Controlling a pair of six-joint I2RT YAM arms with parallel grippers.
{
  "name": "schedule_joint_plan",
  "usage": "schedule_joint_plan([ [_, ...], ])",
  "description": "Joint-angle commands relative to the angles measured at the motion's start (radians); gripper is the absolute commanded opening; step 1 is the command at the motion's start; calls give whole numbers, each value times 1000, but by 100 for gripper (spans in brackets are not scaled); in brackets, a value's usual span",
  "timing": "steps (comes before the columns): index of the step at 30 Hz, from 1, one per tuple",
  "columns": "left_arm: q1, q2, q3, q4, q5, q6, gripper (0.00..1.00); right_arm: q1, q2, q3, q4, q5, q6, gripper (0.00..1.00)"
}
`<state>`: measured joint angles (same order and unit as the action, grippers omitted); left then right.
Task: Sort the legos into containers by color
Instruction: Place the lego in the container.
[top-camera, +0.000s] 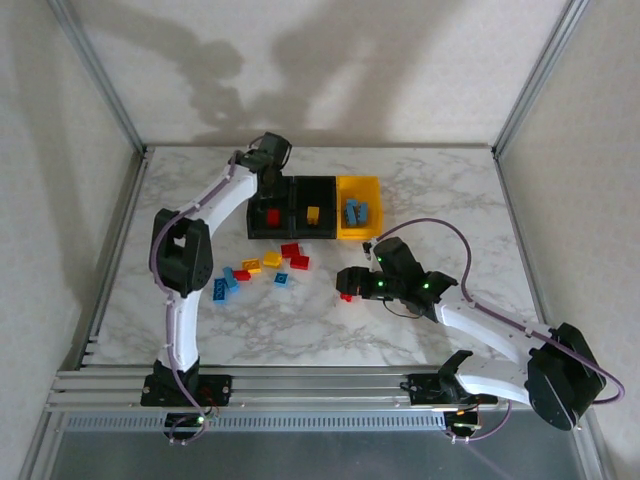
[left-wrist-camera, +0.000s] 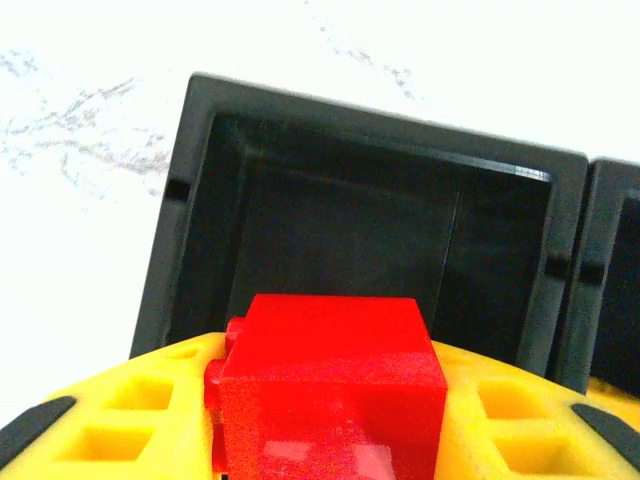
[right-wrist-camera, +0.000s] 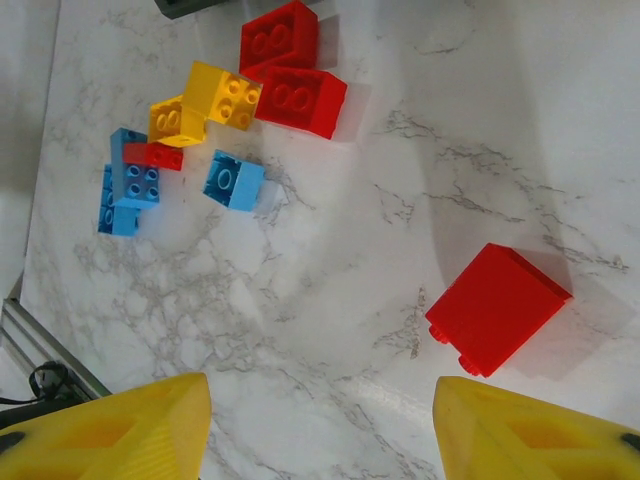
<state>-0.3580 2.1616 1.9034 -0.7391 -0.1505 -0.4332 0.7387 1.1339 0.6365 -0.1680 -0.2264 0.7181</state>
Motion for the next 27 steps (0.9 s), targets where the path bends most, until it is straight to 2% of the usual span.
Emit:
schedule_joint_plan([
  [1,10,77,104,-95,-11,28,37,8,-33,-7,5,35,13,60],
  [5,11,130,155,-115,5,27,39,7,-56,-24,-2,43,24,60],
  [13,10,125,126,-102,-1,13,48,7,-89,-32,-16,61,33,60],
  [17,10,100,101,-86,12,10,54,7,-93,-36,-13,62,36,60],
  [22,10,63,82,-81,13,8,55,7,-102,-28,-23,71,35,60],
  [27,6,-68,-16,-35,40,5,55,8,-113,-1,-61,106,35,60],
])
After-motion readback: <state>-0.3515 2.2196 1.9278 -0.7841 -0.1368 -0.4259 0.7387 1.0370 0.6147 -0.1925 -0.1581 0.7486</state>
